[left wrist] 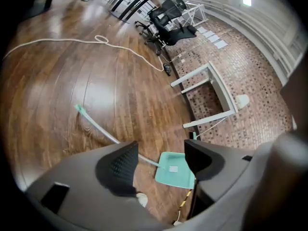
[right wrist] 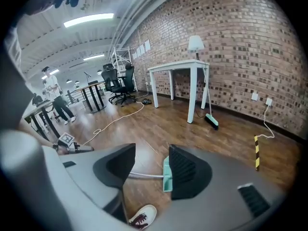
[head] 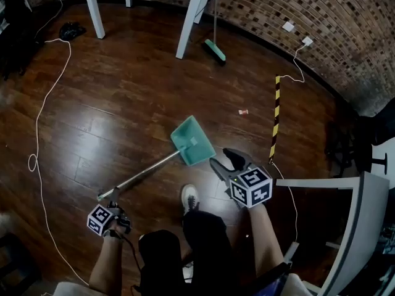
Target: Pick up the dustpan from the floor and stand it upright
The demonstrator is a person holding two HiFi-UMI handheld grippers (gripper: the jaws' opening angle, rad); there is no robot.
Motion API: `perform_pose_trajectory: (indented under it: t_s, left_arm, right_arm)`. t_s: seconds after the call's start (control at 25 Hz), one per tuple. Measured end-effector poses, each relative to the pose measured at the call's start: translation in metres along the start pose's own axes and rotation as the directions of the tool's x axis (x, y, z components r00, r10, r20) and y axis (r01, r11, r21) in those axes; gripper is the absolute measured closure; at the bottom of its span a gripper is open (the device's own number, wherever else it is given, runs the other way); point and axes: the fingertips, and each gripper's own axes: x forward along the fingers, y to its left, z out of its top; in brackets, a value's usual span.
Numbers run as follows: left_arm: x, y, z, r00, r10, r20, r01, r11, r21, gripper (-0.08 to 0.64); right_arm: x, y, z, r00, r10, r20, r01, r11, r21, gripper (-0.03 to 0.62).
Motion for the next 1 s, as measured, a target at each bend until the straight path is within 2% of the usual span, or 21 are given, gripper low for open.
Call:
perform_pose_trajectory:
  t_s: [0.12, 0.24, 0.32, 0.4, 0.56, 0.68, 0.76, 0.8, 0.84, 0.92, 0.96, 1.0]
  left_arm:
    - [0.060, 0.071, -0.017, 0.999, 0.040, -0.015, -0.040, 0.998, -0.040, 0.234]
    - [0.106, 0.131, -0.033, 0.995, 0.090, -0.046, -0.090, 0.996, -0.004, 0.216]
    - [0.124, 0.164, -0.035, 0.995, 0.099, -0.032, -0.099, 0.995, -0.018, 0.197]
    - [0.136, 0.190, -0.030, 0.996, 0.089, 0.018, -0.088, 0.996, -0.029, 0.176]
    - [0.154, 0.207, -0.011, 0.986, 0.007, 0.166, -0.005, 1.000, -0.015, 0.126]
    - [0.167, 0.209, -0.001, 0.976, -0.047, 0.214, 0.050, 0.999, -0.009, 0.126]
    - [0.169, 0.214, 0.008, 0.970, -0.036, 0.242, 0.041, 0.999, -0.017, 0.124]
    - [0.168, 0.215, 0.014, 0.964, -0.021, 0.263, 0.027, 0.999, -0.018, 0.123]
    - [0.166, 0.216, 0.020, 0.959, -0.006, 0.283, 0.010, 1.000, -0.013, 0.123]
    - [0.165, 0.215, 0.027, 0.952, 0.021, 0.306, -0.022, 1.000, 0.000, 0.125]
    - [0.165, 0.215, 0.028, 0.950, 0.031, 0.311, -0.034, 0.999, 0.004, 0.165]
    - [0.165, 0.215, 0.027, 0.949, 0.038, 0.312, -0.042, 0.999, 0.005, 0.248]
  right_arm:
    - [0.065, -0.028, -0.040, 1.000, 0.005, -0.021, -0.005, 1.000, 0.003, 0.345]
    - [0.115, -0.069, -0.082, 0.996, -0.054, -0.072, 0.052, 0.998, -0.024, 0.289]
    - [0.138, -0.096, -0.106, 0.992, -0.088, -0.090, 0.088, 0.996, 0.000, 0.279]
    - [0.159, -0.110, -0.134, 0.989, -0.067, -0.129, 0.071, 0.997, 0.023, 0.272]
    - [0.194, -0.126, -0.188, 0.976, -0.029, -0.216, 0.029, 1.000, -0.002, 0.258]
    - [0.212, -0.137, -0.206, 0.974, -0.035, -0.222, 0.036, 0.999, 0.002, 0.255]
    - [0.220, -0.142, -0.208, 0.981, -0.053, -0.187, 0.060, 0.998, 0.030, 0.255]
    - [0.223, -0.143, -0.206, 0.986, -0.066, -0.153, 0.076, 0.996, 0.056, 0.259]
    - [0.225, -0.143, -0.204, 0.990, -0.073, -0.121, 0.084, 0.992, 0.089, 0.299]
    - [0.226, -0.142, -0.206, 0.993, -0.079, -0.088, 0.090, 0.987, 0.130, 0.303]
    - [0.225, -0.144, -0.209, 0.991, -0.095, -0.090, 0.105, 0.987, 0.119, 0.350]
    - [0.222, -0.147, -0.212, 0.988, -0.120, -0.097, 0.129, 0.987, 0.093, 0.434]
